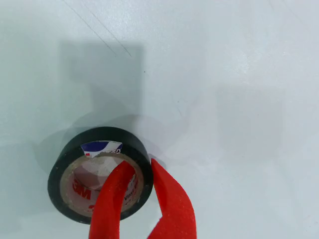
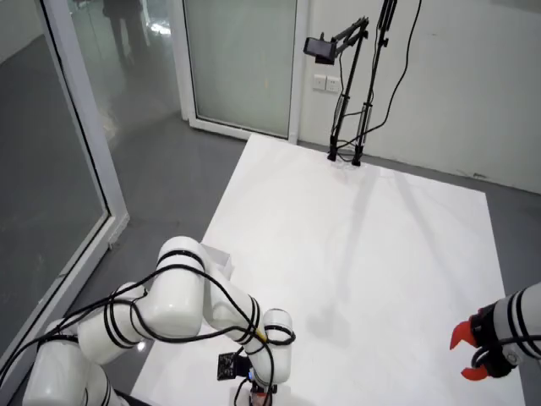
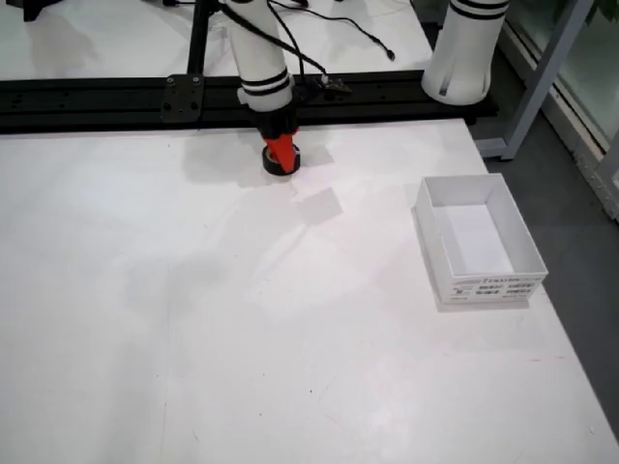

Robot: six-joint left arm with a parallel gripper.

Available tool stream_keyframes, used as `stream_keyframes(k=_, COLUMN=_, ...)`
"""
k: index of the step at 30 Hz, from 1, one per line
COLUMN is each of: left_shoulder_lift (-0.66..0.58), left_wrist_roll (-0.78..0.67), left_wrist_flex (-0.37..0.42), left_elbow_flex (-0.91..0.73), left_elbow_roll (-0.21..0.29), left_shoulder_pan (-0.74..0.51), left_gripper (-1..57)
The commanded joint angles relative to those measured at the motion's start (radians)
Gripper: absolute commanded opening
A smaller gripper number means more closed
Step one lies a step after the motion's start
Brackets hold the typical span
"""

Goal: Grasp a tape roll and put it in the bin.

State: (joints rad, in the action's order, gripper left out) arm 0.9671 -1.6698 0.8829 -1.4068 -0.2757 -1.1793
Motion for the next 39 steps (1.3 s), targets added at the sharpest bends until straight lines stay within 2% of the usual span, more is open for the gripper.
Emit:
stream_keyframes(k=1, left_shoulder_lift=-0.011, left_wrist_roll=-0.002, left_wrist_flex=0.036, left_elbow_flex=0.025, left_elbow_roll=0.009, left_shoulder_pan=-0.002, left_gripper=-0.6)
stream_keyframes(k=11, left_shoulder_lift=-0.215, left_wrist_roll=-0.002, left_wrist_flex=0.209, left_elbow_flex=-0.012, left_elbow_roll=-0.031, left_shoulder_pan=0.026, left_gripper=-0.6)
stream_keyframes(k=19, left_shoulder_lift=-0.373, left_wrist_roll=-0.001, left_wrist_flex=0.298, left_elbow_flex=-0.086, left_elbow_roll=-0.037, left_shoulder_pan=0.084, left_gripper=-0.6)
stream_keyframes(k=29, left_shoulder_lift=-0.401, left_wrist_roll=0.004, left_wrist_flex=0.317, left_elbow_flex=-0.086, left_elbow_roll=-0.031, left_shoulder_pan=0.234, left_gripper=-0.6)
stream_keyframes(k=39, left_shoulder_lift=-0.423, left_wrist_roll=0.005, left_wrist_flex=0.343, left_elbow_flex=-0.086, left_elbow_roll=-0.074, left_shoulder_pan=0.434, left_gripper=-0.6)
